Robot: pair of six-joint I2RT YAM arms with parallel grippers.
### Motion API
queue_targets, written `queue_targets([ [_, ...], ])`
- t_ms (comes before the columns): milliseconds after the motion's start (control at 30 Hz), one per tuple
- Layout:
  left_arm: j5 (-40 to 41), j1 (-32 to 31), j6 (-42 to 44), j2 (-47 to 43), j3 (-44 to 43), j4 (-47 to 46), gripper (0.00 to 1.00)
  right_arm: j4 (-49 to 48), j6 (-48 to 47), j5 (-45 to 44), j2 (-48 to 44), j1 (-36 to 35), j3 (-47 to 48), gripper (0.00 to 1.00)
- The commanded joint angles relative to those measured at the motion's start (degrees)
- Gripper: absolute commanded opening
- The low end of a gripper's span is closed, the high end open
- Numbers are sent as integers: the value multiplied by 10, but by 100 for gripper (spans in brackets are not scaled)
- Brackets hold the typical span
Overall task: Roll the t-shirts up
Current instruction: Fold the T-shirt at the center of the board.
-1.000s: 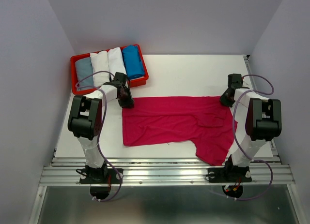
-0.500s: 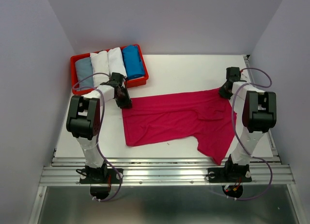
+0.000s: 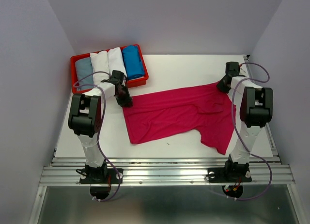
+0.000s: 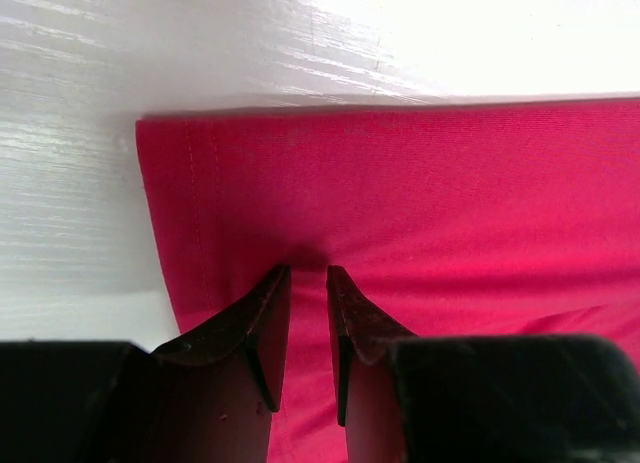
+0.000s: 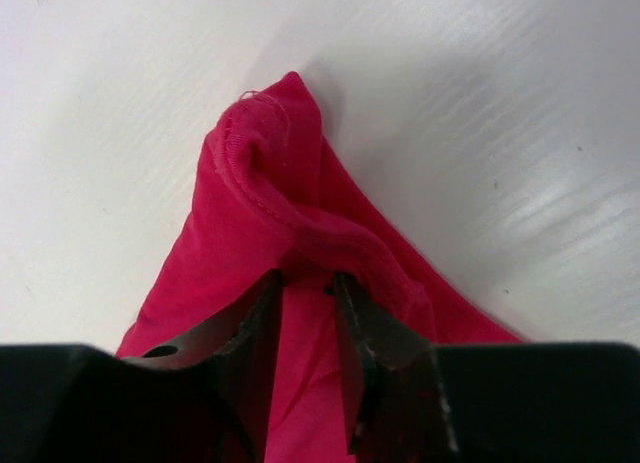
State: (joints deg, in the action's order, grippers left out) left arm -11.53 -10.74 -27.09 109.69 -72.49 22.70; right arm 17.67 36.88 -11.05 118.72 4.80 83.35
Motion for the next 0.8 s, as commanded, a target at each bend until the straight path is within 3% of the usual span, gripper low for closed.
queue_targets([
  [0, 48, 12, 13, -30, 16, 43, 33, 36, -9, -7, -74, 3, -28, 40],
  [167, 54, 12, 17, -83, 30, 54, 33, 36, -16, -11, -169, 3, -85, 57],
  [333, 59, 12, 20, -126, 46, 65, 33, 37, -15, -10, -248, 3, -173, 62],
  [500, 56, 12, 21, -148, 60, 67, 33, 36, -14, 21, -296, 3, -253, 55],
  [567, 53, 12, 22, -157, 64, 67, 33, 31, -17, 35, -317, 3, -291, 47],
  [767, 49, 11, 27, -160, 72, 66, 33, 27, -40, 46, -317, 3, -330, 41],
])
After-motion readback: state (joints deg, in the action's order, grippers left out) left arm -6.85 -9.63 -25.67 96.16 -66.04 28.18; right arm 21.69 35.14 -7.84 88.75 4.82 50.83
